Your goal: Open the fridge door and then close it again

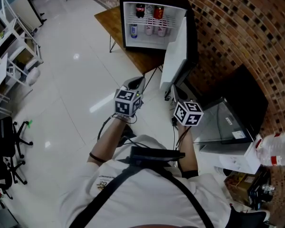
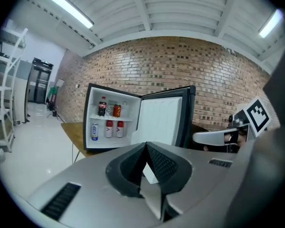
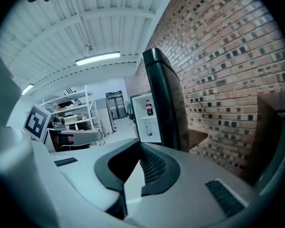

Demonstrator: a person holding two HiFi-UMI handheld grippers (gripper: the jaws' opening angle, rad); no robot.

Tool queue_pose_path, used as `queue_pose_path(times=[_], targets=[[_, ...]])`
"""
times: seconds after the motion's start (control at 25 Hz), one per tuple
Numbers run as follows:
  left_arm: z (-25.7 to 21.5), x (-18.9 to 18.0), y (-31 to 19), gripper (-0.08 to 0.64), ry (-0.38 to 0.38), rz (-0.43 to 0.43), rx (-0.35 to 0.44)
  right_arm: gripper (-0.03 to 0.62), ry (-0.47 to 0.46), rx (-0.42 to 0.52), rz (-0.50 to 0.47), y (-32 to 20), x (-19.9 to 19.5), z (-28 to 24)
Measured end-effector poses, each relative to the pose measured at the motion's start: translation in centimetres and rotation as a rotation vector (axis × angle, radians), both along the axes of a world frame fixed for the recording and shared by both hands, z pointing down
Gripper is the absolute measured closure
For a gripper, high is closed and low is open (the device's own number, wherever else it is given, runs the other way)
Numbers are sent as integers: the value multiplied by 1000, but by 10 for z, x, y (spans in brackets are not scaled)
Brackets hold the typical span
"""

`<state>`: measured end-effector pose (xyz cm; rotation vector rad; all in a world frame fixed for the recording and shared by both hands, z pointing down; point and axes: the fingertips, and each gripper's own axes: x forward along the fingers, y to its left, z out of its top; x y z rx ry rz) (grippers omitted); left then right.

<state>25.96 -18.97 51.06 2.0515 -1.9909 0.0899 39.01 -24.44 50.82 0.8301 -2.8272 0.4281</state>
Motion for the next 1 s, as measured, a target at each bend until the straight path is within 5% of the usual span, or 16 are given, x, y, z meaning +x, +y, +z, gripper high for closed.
queue_pose_path(times=[0.32, 1.0], targets=[[0, -36, 36, 558, -22, -113, -6, 584, -26, -23, -38, 19, -17, 2], [0, -26, 45, 560, -14, -99, -13, 584, -10, 11, -58, 38, -17, -6]])
